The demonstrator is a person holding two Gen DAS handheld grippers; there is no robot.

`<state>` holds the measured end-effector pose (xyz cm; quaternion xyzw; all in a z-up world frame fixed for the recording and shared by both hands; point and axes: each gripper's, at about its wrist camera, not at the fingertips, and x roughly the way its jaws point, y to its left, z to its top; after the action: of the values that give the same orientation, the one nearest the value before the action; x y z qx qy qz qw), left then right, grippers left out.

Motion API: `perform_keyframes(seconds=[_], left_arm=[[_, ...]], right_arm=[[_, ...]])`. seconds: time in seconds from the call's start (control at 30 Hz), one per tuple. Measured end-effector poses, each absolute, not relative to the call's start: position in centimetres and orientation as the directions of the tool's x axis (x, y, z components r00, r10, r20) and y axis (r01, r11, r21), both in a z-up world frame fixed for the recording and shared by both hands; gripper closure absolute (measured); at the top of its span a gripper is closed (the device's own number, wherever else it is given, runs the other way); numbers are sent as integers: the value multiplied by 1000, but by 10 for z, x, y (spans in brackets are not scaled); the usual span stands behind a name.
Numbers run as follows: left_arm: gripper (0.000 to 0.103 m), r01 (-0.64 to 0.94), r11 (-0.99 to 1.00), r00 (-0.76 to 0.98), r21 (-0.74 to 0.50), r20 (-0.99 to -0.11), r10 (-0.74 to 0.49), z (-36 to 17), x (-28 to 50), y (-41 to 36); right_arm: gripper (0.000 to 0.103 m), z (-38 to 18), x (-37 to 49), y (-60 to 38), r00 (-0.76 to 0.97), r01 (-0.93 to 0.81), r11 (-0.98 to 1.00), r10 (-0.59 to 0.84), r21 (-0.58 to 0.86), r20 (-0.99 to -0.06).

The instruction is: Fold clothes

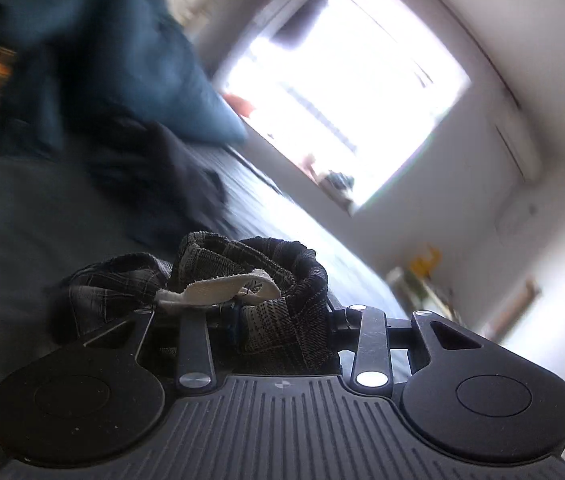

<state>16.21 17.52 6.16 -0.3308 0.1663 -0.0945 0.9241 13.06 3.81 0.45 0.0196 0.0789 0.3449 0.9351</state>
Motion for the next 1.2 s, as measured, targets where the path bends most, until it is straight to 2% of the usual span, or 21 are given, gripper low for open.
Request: perform_keyframes(seconds=[0.13, 0.23, 0.3, 0.37, 0.4, 0.43, 0.5, 0.53, 0.57, 0.73, 0.83, 0.9, 0.97, 1.1, 1.2], left_arm=[[67, 103, 801, 882, -589, -318, -347, 44, 197, 105], [67, 83, 830, 829, -552, -424, -365, 10, 226, 64], [67, 77, 846, 786, -527, -490, -377, -15, 241, 44], [65, 106, 867, 755, -487, -528, -389, -31, 243, 28], [64, 131, 879, 749, -458, -535, -391, -33, 242, 21], [59, 156, 893, 747, -422, -540, -386, -33, 242, 16], [53, 209, 917, 759, -339, -536, -371, -30, 234, 5], [48, 235, 925, 764, -299, -532, -366, -28, 229, 1], [40, 259, 925, 765, -277, -526, -371, -24, 223, 0], [28, 339, 895, 744, -291, -499, -444, -2, 199, 12], [26, 370, 880, 744, -298, -471, -473, 7, 187, 25], [25, 365, 864, 746, -347, -447, -494, 8, 188, 34], [25, 324, 853, 752, -410, -436, -495, 5, 200, 43], [29, 161, 810, 733, -565, -481, -481, -10, 248, 60], [34, 87, 797, 693, -598, -538, -480, -20, 284, 60]], right_arm=[[83, -14, 153, -34, 795, -561, 812, 583, 162, -168], [82, -42, 174, -80, 783, -510, 821, 567, 255, -257], [76, -64, 190, -113, 735, -460, 802, 584, 380, -344], [59, -81, 196, -144, 694, -398, 786, 595, 473, -405], [58, -86, 197, -159, 674, -376, 769, 610, 517, -416], [58, -90, 196, -172, 653, -367, 738, 638, 567, -408], [49, -93, 195, -192, 625, -351, 684, 680, 640, -384], [48, -94, 198, -197, 614, -346, 666, 694, 661, -377], [48, -94, 201, -201, 600, -345, 651, 707, 676, -374], [39, -88, 218, -221, 569, -334, 617, 735, 712, -370], [35, -88, 223, -237, 545, -297, 558, 766, 775, -342], [35, -87, 228, -247, 557, -265, 533, 765, 804, -324], [34, -84, 232, -255, 570, -248, 507, 765, 826, -298], [32, -72, 262, -255, 599, -218, 517, 740, 827, -305], [34, -67, 295, -236, 574, -231, 571, 733, 788, -364]])
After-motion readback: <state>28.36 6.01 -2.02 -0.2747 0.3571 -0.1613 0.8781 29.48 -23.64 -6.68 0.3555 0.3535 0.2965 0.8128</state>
